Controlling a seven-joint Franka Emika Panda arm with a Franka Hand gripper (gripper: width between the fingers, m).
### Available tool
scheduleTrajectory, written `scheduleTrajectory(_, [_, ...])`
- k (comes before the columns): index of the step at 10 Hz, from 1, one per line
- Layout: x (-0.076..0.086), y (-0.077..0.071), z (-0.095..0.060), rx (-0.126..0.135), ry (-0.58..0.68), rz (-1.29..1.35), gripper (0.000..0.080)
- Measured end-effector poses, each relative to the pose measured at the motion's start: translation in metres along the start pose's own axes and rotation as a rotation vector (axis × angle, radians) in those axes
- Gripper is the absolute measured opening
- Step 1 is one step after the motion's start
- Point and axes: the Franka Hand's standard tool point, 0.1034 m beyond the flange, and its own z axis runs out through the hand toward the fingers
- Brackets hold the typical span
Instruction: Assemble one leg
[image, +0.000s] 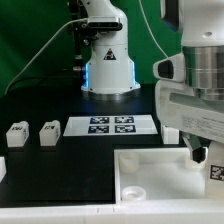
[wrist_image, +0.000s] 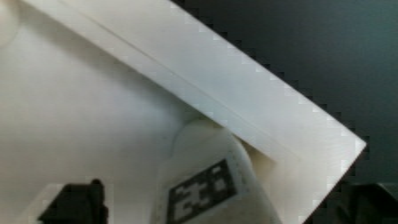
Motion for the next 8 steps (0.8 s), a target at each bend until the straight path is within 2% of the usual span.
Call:
scheduleTrajectory(2, [-0.0001, 0.0, 0.0, 0.0, -0.001, -0.022, 0.0649])
scheduleTrajectory(3, [-0.0001, 0.0, 0.0, 0.0, -0.001, -0.021, 0.0533])
scheduleTrajectory(4, [-0.001, -0.0006, 0.0001, 0.003, -0.004, 0.048, 0.0533])
scheduleTrajectory(5, [-0.0022, -0.0012, 0.0002, 0.007, -0.01, 0.139, 0.035])
scheduleTrajectory(6, [-0.0042, -0.0008, 0.001, 0.004, -0.016, 0.239, 0.0281])
scheduleTrajectory(8, [-0.0007, -0.0036, -0.0018, 0.016, -0.033, 0.485, 0.0281])
